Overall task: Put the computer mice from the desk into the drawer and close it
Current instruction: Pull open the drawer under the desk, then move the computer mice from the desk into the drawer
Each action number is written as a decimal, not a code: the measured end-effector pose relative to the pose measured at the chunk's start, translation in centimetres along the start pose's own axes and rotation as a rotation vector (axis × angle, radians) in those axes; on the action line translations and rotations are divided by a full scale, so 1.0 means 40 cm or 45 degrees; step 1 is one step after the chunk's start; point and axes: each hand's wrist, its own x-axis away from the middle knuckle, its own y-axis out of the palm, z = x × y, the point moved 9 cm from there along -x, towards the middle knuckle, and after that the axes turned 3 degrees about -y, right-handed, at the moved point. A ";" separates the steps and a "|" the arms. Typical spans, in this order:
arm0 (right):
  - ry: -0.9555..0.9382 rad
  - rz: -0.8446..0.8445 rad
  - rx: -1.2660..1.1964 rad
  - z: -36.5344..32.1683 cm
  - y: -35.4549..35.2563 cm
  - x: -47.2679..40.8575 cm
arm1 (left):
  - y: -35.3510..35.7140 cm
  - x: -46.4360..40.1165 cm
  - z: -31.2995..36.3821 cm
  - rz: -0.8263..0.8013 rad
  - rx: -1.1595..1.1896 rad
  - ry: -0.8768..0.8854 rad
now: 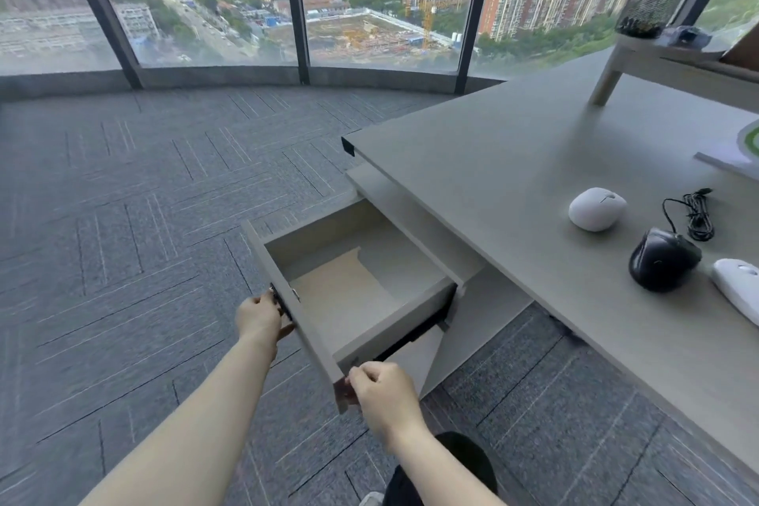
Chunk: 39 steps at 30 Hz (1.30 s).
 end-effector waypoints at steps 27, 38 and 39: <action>-0.298 0.211 -0.040 -0.200 -0.176 0.113 | -0.043 0.336 0.271 0.225 -0.518 0.984; -0.275 1.210 0.648 -0.225 -0.887 0.170 | 0.762 0.773 0.218 -0.827 -0.839 1.221; -0.173 1.134 0.702 -0.200 -0.913 0.148 | 0.814 0.792 0.205 -0.845 -0.900 1.244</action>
